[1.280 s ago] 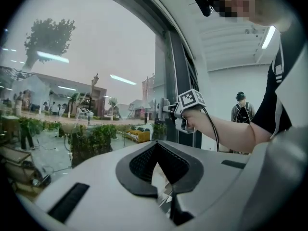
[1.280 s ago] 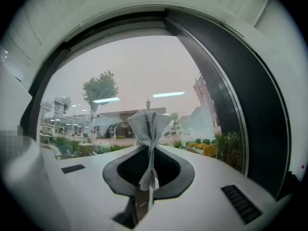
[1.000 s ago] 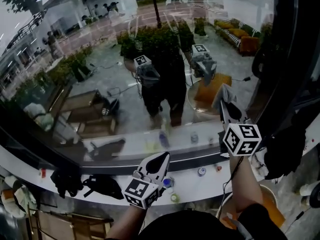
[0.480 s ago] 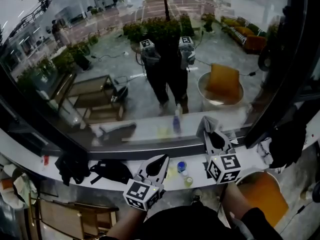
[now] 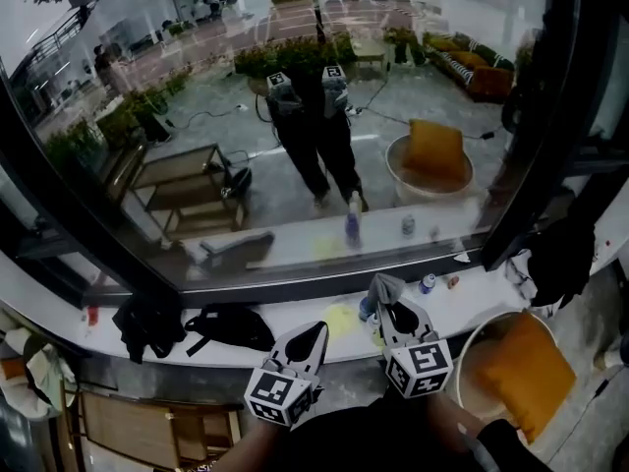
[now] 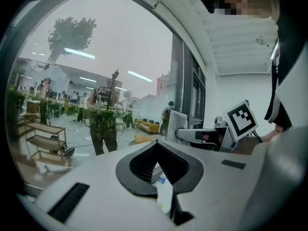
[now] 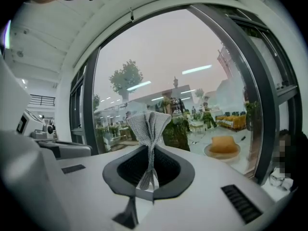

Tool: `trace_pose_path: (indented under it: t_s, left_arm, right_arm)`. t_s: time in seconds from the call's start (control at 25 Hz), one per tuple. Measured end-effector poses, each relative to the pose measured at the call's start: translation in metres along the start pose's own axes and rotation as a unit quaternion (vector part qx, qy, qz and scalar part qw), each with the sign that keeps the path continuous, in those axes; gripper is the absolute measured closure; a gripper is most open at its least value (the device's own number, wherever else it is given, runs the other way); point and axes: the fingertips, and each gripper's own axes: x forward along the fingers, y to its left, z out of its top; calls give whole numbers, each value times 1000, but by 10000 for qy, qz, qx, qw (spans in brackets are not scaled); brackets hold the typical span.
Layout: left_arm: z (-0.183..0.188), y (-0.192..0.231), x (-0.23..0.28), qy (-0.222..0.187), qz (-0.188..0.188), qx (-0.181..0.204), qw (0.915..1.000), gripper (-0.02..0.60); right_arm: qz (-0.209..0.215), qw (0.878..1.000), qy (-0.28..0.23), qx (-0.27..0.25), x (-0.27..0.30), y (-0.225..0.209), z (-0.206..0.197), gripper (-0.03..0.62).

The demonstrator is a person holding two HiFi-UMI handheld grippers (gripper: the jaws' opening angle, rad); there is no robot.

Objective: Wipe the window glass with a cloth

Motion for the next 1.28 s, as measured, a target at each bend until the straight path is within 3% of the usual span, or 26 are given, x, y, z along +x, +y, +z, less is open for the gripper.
trace_pose_path:
  t_s: [0.44,1.28]
  left_arm:
    - [-25,-21,-46,133,-43,-242,9996,574]
    - [-27,-44,-63,-46,-16,-203,9998,574]
  right_arm:
    - [104,9997,132,-157,-43,50,-15,549]
    - [321,9990,208,-244,-68,64,-25,549]
